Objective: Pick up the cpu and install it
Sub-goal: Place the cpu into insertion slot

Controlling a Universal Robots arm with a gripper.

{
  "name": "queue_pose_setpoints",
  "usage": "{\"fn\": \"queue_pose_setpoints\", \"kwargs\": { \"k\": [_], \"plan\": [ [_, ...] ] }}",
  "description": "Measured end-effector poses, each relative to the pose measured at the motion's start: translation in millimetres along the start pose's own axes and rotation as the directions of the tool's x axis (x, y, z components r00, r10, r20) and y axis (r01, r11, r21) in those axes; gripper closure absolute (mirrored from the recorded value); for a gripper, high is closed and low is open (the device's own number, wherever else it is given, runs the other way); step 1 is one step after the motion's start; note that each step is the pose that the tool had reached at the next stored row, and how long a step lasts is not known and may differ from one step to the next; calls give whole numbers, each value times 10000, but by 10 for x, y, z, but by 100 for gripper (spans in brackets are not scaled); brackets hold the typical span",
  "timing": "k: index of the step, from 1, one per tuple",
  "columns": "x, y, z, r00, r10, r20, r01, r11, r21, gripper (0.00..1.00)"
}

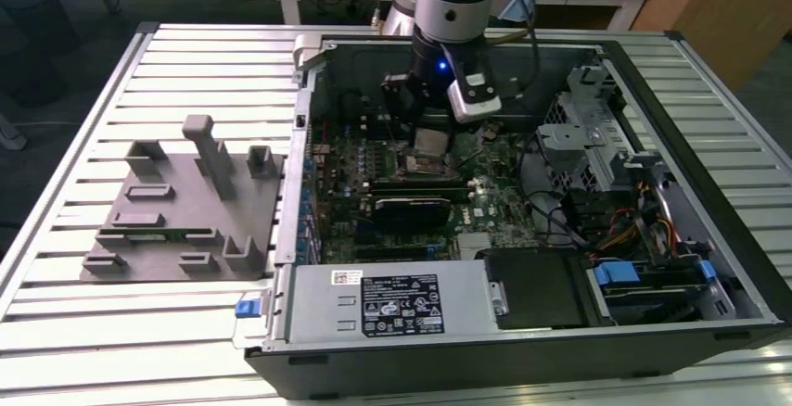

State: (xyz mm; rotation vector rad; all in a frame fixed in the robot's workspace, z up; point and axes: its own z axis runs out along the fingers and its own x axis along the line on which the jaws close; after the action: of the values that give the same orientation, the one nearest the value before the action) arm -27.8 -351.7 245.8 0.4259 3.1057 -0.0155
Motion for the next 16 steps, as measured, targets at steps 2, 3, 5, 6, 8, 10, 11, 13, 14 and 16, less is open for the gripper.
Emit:
{"fn": "queue_pose_setpoints", "kwargs": {
  "k": [2,3,5,6,8,10,11,13,14,16],
  "plan": [
    [0,0,0,9996,269,-1,-269,9996,5,45],
    [0,0,1,9992,390,-2,-390,9992,7,45],
    [0,0,1,9977,681,-4,-681,9977,10,45],
    [0,0,2,9964,853,-5,-853,9964,11,45],
    [0,0,3,9928,1198,-8,-1198,9928,15,45],
    [0,0,3,9885,1515,-8,-1515,9885,22,45],
    [0,0,4,9858,1678,-8,-1678,9858,26,45],
    [0,0,5,9797,2004,-8,-2004,9797,34,45],
    [0,0,5,9760,2179,-9,-2179,9760,37,45],
    [0,0,6,9679,2513,-9,-2513,9679,44,45]
  ]
}}
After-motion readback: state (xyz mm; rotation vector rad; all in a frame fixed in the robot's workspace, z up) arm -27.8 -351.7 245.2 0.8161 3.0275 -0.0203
